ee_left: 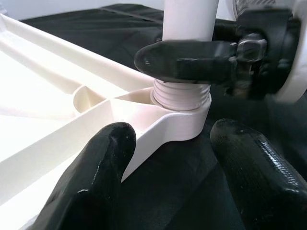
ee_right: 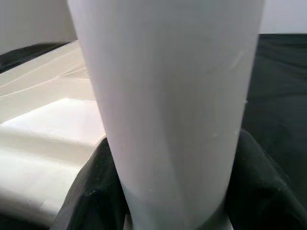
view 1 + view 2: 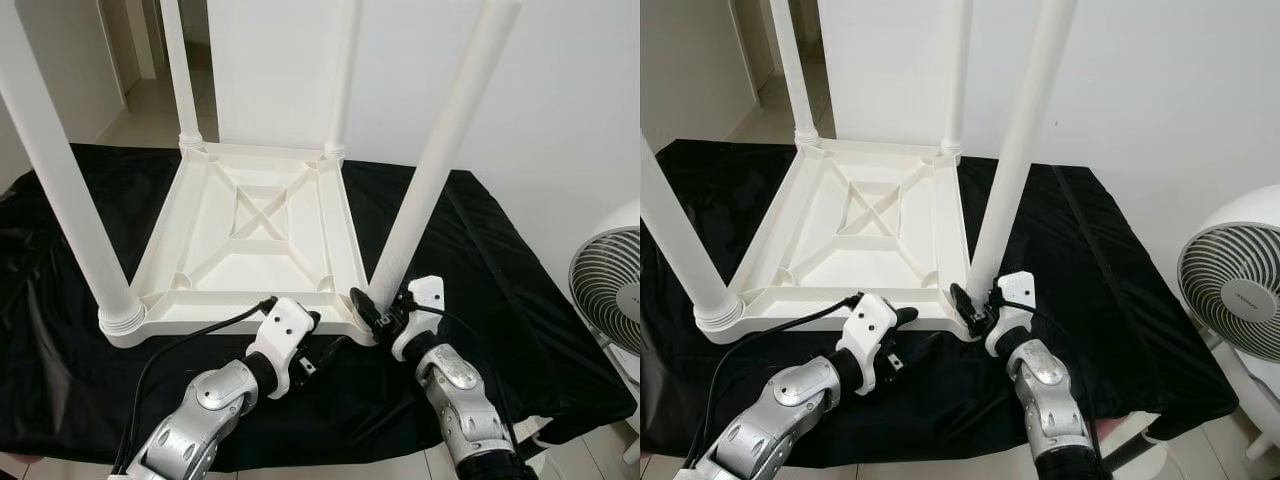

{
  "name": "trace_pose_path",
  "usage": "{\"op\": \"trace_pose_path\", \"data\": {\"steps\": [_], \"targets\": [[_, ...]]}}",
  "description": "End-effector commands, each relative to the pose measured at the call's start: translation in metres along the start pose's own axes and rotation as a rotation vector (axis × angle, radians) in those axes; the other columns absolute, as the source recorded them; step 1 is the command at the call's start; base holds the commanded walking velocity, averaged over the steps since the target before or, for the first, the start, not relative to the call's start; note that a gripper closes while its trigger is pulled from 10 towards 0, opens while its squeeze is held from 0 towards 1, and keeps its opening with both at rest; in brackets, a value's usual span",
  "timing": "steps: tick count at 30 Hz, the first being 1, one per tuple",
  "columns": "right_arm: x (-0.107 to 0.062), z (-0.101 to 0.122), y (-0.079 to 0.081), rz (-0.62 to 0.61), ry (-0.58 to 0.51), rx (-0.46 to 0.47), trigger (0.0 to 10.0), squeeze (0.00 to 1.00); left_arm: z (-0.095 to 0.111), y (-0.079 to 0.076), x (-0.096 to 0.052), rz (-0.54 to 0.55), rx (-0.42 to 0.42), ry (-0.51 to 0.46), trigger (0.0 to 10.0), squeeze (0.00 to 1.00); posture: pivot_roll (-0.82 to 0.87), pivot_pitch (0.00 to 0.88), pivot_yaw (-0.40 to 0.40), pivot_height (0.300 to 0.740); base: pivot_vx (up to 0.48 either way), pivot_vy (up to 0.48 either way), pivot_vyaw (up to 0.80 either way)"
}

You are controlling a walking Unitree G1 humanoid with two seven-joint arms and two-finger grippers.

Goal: Building children table

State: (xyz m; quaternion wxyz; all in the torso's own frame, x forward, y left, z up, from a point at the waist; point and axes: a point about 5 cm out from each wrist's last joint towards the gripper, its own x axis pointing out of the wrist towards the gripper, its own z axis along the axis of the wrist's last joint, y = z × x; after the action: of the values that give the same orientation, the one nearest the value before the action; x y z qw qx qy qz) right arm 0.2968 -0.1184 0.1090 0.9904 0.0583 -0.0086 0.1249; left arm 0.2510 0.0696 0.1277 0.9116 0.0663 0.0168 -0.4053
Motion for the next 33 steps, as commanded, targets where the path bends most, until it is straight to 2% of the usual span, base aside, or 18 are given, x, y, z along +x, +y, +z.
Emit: {"op": "trace_pose_path", "data": {"steps": [1, 5, 8, 9, 10, 11, 12, 13, 16, 19, 21, 22, 25, 26, 27, 28, 30, 33], "targets": [[-0.008, -0.017, -0.018, -0.179, 0.094, 0.061, 0.0, 0.00, 0.001, -0.004, 0.002, -0.051, 0.009, -0.007, 10.0, 0.00, 0.03, 0.006, -0.062, 0.740, 0.000, 0.000, 0.00], [-0.008, -0.018, -0.002, -0.175, 0.106, 0.075, 0.0, 0.00, 0.002, -0.006, 0.002, -0.058, 0.011, -0.010, 10.0, 0.00, 0.04, 0.001, -0.066, 0.740, 0.000, 0.000, 0.00], [-0.007, -0.017, -0.001, -0.155, 0.104, 0.059, 0.0, 0.00, 0.002, -0.006, 0.002, -0.059, 0.011, -0.011, 10.0, 0.00, 0.04, 0.000, -0.067, 0.740, 0.000, 0.000, 0.00], [-0.007, -0.017, -0.001, -0.150, 0.107, 0.042, 0.6, 0.00, 0.002, -0.006, 0.002, -0.061, 0.013, -0.011, 10.0, 0.00, 0.04, 0.000, -0.068, 0.740, 0.000, 0.000, 0.00], [-0.007, -0.017, -0.001, -0.150, 0.107, 0.042, 0.6, 0.00, 0.002, -0.006, 0.002, -0.061, 0.013, -0.011, 10.0, 0.00, 0.04, 0.000, -0.068, 0.740, 0.000, 0.000, 0.00], [-0.008, -0.017, -0.002, -0.148, 0.115, 0.024, 4.8, 0.00, 0.002, -0.006, 0.001, -0.061, 0.014, -0.011, 10.0, 0.00, 0.04, 0.000, -0.068, 0.740, 0.000, 0.000, 0.00], [-0.007, -0.016, -0.002, -0.149, 0.114, 0.019, 10.0, 0.00, 0.002, -0.005, 0.001, -0.062, 0.016, -0.011, 10.0, 0.00, 0.04, 0.000, -0.068, 0.740, 0.000, 0.000, 0.00], [-0.007, -0.014, -0.003, -0.134, 0.102, 0.022, 10.0, 1.00, 0.002, -0.005, 0.001, -0.061, 0.017, -0.010, 10.0, 0.00, 0.04, 0.000, -0.067, 0.740, 0.000, 0.000, 0.00], [-0.006, -0.012, -0.003, -0.126, 0.094, 0.026, 10.0, 1.00, 0.001, -0.005, 0.000, -0.061, 0.018, -0.009, 10.0, 0.00, 0.04, 0.000, -0.067, 0.740, 0.000, 0.000, 0.00], [-0.006, 0.004, -0.009, -0.044, 0.011, 0.027, 10.0, 1.00, 0.001, -0.005, 0.000, -0.063, 0.020, -0.007, 10.0, 0.00, 0.04, 0.000, -0.068, 0.740, 0.000, 0.000, 0.00], [-0.005, 0.009, -0.012, -0.001, -0.003, 0.025, 10.0, 1.00, 0.001, -0.005, 0.000, -0.064, 0.020, -0.007, 10.0, 0.00, 0.04, 0.000, -0.072, 0.740, 0.000, 0.000, 0.00], [-0.004, 0.015, -0.018, 0.079, -0.016, 0.007, 10.0, 1.00, 0.001, -0.005, 0.001, -0.066, 0.020, -0.008, 10.0, 0.00, 0.04, 0.000, -0.071, 0.740, 0.000, 0.000, 0.00], [-0.003, 0.021, -0.023, 0.188, -0.017, -0.030, 10.0, 1.00, 0.001, -0.005, 0.002, -0.068, 0.023, -0.009, 10.0, 0.00, 0.03, 0.000, -0.069, 0.740, 0.000, 0.000, 0.00], [-0.004, 0.022, -0.023, 0.256, -0.009, -0.059, 10.0, 0.37, 0.002, -0.005, 0.002, -0.070, 0.023, -0.010, 10.0, 0.00, 0.03, 0.000, -0.069, 0.740, 0.000, 0.000, 0.00], [-0.004, 0.022, -0.023, 0.256, -0.009, -0.059, 10.0, 0.37, 0.002, -0.005, 0.002, -0.070, 0.023, -0.010, 10.0, 0.00, 0.03, 0.000, -0.069, 0.740, 0.000, 0.000, 0.00], [-0.005, 0.023, -0.025, 0.358, 0.012, -0.104, 10.0, 0.00, 0.002, -0.005, 0.002, -0.074, 0.026, -0.012, 10.0, 0.00, 0.03, 0.000, -0.068, 0.740, 0.000, 0.000, 0.00], [-0.004, 0.023, -0.027, 0.389, 0.022, -0.117, 10.0, 0.00, 0.002, -0.005, 0.003, -0.075, 0.027, -0.012, 10.0, 0.00, 0.03, 0.000, -0.067, 0.740, 0.000, 0.000, 0.00], [-0.002, 0.019, -0.031, 0.517, 0.074, -0.193, 10.0, 0.00, 0.003, -0.003, 0.003, -0.074, 0.031, -0.014, 10.0, 0.00, 0.04, 0.000, -0.067, 0.740, 0.000, 0.000, 0.00]]}}
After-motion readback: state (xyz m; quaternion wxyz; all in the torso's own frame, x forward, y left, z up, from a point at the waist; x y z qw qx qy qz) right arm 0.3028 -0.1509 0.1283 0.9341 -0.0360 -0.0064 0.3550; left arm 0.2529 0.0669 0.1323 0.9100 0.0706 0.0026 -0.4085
